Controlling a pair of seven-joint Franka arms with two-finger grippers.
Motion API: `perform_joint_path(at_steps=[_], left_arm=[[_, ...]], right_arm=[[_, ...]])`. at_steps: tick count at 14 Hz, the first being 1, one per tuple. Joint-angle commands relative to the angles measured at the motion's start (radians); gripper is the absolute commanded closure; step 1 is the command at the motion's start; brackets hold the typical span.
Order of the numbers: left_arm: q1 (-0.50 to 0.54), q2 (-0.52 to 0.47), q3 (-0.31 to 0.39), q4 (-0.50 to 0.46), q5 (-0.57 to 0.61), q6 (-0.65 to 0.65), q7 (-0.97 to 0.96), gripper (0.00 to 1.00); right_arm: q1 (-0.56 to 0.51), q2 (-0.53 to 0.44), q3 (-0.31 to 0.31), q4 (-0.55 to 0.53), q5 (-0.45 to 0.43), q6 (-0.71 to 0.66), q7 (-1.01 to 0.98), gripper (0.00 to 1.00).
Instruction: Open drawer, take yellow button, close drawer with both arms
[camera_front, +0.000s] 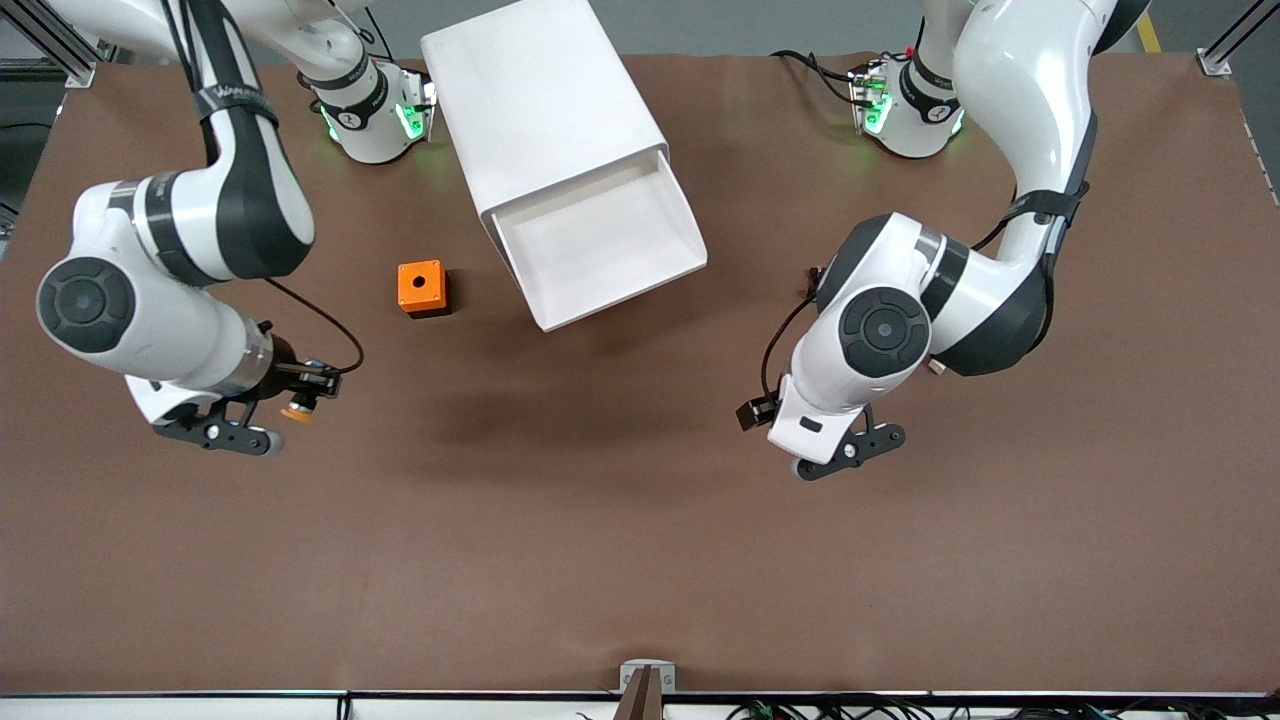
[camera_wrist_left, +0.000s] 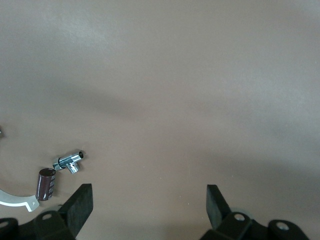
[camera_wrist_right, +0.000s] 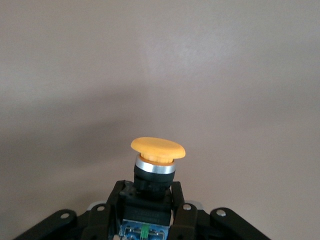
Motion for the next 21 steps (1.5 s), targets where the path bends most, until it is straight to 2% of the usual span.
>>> perform_joint_path(at_steps=[1,7,11,16,21], left_arm=[[-0.013,-0.006,-0.005,-0.009,0.026,0.01,0.008,0.0],[-0.079,-0.003,-0.005,-0.01,0.027,0.017,0.017,0.0],[-0.151,0.0,-0.003,-0.012,0.016,0.129,-0.012,0.0],[-0.223,0.009,-0.002,-0.018,0.021,0.14,-0.14,0.0],[-0.276,0.017,-0.002,-0.024,0.027,0.142,-0.189,0.0]], right_arm=[[-0.076,-0.009,0.018,-0.065,-0.015,0.091,-0.131,1.0],[-0.203,0.061,0.019,-0.112,-0.015,0.26,-0.384,1.0],[-0.284,0.141,0.021,-0.115,-0.012,0.358,-0.515,1.0],[-0.323,0.195,0.022,-0.186,-0.011,0.527,-0.579,1.0],[-0.358,0.261,0.026,-0.186,0.002,0.608,-0.69,1.0]])
